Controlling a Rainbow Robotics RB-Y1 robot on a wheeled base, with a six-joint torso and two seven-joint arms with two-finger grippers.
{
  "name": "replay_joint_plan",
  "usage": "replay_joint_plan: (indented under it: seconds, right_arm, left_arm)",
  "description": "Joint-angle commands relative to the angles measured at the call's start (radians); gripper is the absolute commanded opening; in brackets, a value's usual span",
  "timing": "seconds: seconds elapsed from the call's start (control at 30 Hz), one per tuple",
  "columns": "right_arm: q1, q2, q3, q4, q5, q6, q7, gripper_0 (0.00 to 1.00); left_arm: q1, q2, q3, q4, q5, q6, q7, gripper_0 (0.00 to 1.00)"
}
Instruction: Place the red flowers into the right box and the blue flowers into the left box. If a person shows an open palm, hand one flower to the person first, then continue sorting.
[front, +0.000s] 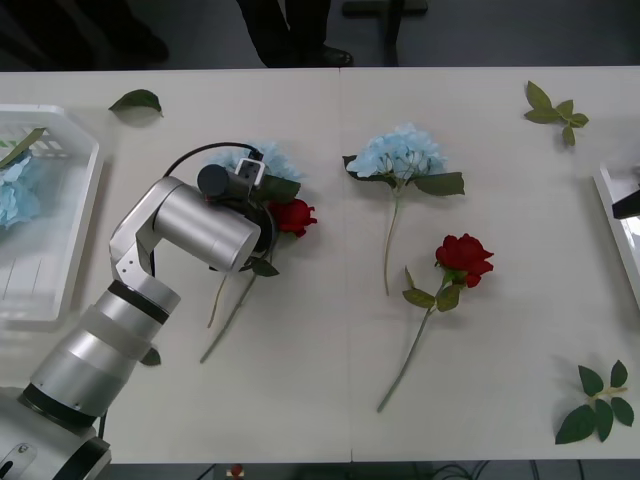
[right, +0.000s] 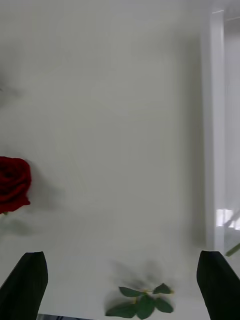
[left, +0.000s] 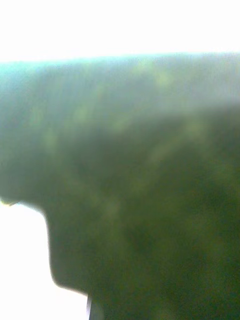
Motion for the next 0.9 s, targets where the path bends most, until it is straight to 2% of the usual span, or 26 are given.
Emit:
replay_joint_plan:
  seconds: [0.03, 0.13, 0.17, 0.2, 0.3, 0.43, 0.6, 0.9]
  right_arm:
    - [0.011, 0.06, 0.048, -0.14, 0.003, 0.049, -0.11, 0.86]
    - [0.048, 0.11, 0.094, -0.231, 0.004, 0.043, -0.202, 0.87]
    - [0.048, 0.11, 0.094, -0.231, 0.004, 0.043, -0.202, 0.87]
    - [0.077, 0.136, 0.129, -0.277, 0.006, 0.023, -0.255, 0.87]
    - [0.119, 0.162, 0.187, -0.321, 0.007, -0.017, -0.324, 0.87]
    - [0.166, 0.172, 0.261, -0.357, 0.007, -0.074, -0.389, 0.87]
    - [0.215, 0.172, 0.378, -0.387, 0.02, -0.14, -0.484, 0.87]
    - [0.231, 0.17, 0.608, -0.412, 0.173, -0.238, -0.646, 0.87]
  left_arm:
    - [0.005, 0.07, 0.058, -0.181, 0.047, 0.143, -0.022, 0.0]
    - [0.005, 0.114, 0.102, -0.308, 0.099, 0.27, -0.022, 0.0]
    - [0.005, 0.114, 0.102, -0.308, 0.099, 0.27, -0.022, 0.0]
    - [0.005, 0.139, 0.144, -0.384, 0.128, 0.344, -0.024, 0.0]
    - [0.004, 0.165, 0.214, -0.485, 0.156, 0.445, -0.029, 0.0]
    - [0.005, 0.194, 0.311, -0.574, 0.191, 0.534, -0.042, 0.0]
    - [0.005, 0.214, 0.424, -0.581, 0.231, 0.576, -0.145, 0.0]
    - [0.022, 0.222, 0.44, -0.558, 0.199, 0.597, -0.142, 0.0]
